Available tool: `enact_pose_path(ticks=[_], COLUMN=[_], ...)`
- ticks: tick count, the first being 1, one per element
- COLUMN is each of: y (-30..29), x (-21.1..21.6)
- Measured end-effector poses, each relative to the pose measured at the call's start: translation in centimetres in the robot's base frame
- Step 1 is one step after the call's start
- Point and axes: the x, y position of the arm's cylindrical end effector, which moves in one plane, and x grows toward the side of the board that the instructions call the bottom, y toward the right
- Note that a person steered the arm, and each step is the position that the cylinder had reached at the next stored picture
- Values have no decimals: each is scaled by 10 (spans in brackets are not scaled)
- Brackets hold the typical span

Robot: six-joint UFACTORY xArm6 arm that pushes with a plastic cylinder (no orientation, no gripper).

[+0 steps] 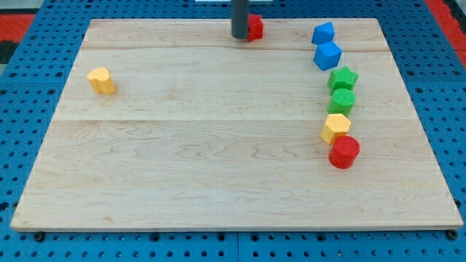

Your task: Push the red star to the right of the blue triangle

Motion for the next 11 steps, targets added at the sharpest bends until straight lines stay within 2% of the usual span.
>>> enact_pose_path(ticks=[1, 2, 3, 5, 7, 8, 10, 11], y=[1, -38, -23, 35, 129, 150, 151, 231], x=[-16, -19, -36, -36, -37, -37, -37, -37])
